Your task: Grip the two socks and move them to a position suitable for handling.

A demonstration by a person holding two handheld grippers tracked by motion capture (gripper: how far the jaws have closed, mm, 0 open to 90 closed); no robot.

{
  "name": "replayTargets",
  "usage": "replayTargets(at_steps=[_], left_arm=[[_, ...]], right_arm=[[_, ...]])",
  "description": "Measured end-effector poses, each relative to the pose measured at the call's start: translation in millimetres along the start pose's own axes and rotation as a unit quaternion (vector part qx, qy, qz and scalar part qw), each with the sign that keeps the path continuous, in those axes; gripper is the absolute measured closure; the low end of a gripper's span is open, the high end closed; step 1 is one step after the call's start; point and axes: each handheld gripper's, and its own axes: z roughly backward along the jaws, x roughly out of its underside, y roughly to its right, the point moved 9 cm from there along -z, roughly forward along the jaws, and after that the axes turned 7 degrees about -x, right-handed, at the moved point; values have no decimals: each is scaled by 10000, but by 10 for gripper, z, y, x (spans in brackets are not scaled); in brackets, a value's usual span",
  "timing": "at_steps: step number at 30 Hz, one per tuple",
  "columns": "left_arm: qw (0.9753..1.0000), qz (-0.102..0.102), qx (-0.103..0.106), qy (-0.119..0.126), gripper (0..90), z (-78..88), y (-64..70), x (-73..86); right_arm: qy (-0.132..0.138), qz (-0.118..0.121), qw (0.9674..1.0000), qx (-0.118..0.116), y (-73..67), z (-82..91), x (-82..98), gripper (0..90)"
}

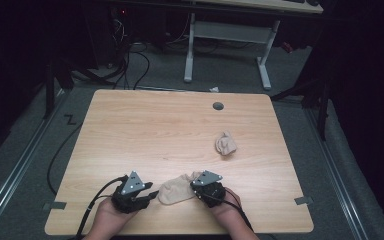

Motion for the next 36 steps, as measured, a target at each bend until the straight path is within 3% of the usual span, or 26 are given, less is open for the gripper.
replayTargets(at_steps=[1, 2, 4, 8, 11, 14, 17, 23, 27, 30, 33, 36], left_arm=[[10000, 0, 0, 0, 670, 0, 0, 0], [9998, -175, 1, -61, 695, -35, 73, 0], [9994, -311, -58, -154, 745, -75, 97, 18], [9993, -249, -56, -255, 800, -118, 68, 41], [9988, -298, -79, -377, 816, -160, 54, 84], [9985, -312, -72, -445, 817, -174, 48, 106], [9975, -386, -11, -597, 814, -184, 39, 169], [9970, -308, 107, -705, 798, -74, -8, 259], [9966, -262, 134, -767, 783, -1, -40, 317], [9982, -91, 145, -570, 740, 23, -65, 263], [9996, 98, 50, -251, 682, 80, -132, 183], [9997, 190, -97, -122, 612, 108, -203, 162]], right_arm=[[0, 13, 10000, -23, -25, -8, -10, 899], [-28, 35, 10000, -40, -39, -9, -15, 900], [103, 76, 9999, -28, -48, 32, -61, 900], [481, -275, 9982, 228, 176, 181, -165, 900], [290, -431, 9980, 359, 321, 123, -98, 900], [66, -427, 9985, 329, 358, 44, -26, 900], [-18, -393, 9989, 241, 304, 21, 22, 899], [-5, -218, 9997, -138, 21, 126, 125, 898], [24, -189, 9994, -302, -94, 142, 138, 896], [178, -179, 9992, -322, -92, 177, 87, 856], [448, -413, 9981, -93, 77, 293, 21, 844], [612, -590, 9957, 360, 406, 424, -34, 828]])
